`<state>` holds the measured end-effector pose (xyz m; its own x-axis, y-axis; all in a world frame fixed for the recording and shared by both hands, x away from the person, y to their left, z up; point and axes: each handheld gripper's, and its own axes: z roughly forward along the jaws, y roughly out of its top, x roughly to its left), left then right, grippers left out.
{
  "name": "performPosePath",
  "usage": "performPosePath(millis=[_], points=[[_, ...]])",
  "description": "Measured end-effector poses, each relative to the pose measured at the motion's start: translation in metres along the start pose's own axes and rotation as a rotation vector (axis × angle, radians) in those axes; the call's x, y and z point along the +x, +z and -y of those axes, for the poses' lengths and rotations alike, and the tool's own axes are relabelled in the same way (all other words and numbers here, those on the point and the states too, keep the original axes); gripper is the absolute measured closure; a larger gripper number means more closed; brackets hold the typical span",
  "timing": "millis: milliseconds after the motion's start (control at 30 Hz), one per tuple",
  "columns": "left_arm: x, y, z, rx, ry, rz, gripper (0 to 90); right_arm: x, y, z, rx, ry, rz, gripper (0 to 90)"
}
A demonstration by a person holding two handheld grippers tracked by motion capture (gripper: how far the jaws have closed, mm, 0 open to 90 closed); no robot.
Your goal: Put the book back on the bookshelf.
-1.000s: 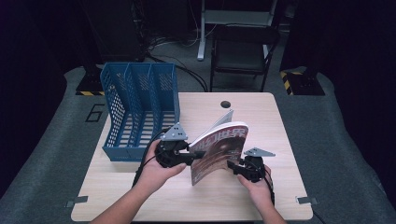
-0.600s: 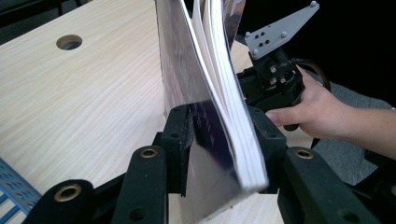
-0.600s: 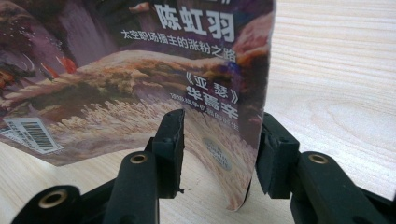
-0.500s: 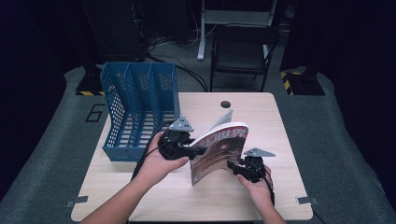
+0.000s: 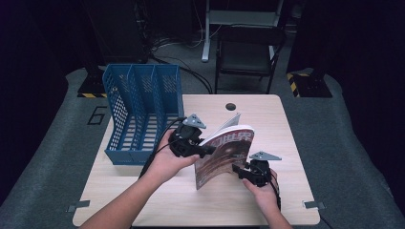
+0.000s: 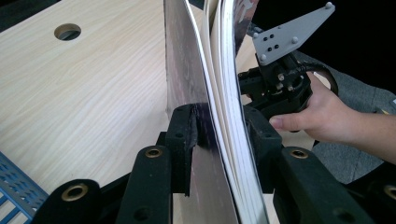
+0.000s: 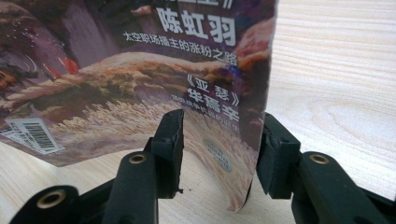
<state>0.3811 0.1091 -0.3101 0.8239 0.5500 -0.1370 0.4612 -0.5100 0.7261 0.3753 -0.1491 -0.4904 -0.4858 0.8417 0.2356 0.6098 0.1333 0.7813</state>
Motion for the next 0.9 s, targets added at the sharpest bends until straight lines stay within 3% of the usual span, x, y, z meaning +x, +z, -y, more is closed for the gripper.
performPosePath(millis=[567, 833, 900], points=[[-0.001, 0.007, -0.024, 0.044, 0.009, -0.05, 72.0, 0.0, 0.001, 0.0, -0.005, 0.001, 0.0, 56.0], [-0.003, 0.012, -0.029, 0.064, -0.025, -0.058, 72.7, 0.0, 0.001, -0.001, -0.007, -0.007, -0.01, 55.9], [-0.002, 0.013, -0.03, 0.071, -0.012, -0.064, 73.0, 0.0, 0.001, 0.0, -0.006, -0.004, -0.01, 55.9]])
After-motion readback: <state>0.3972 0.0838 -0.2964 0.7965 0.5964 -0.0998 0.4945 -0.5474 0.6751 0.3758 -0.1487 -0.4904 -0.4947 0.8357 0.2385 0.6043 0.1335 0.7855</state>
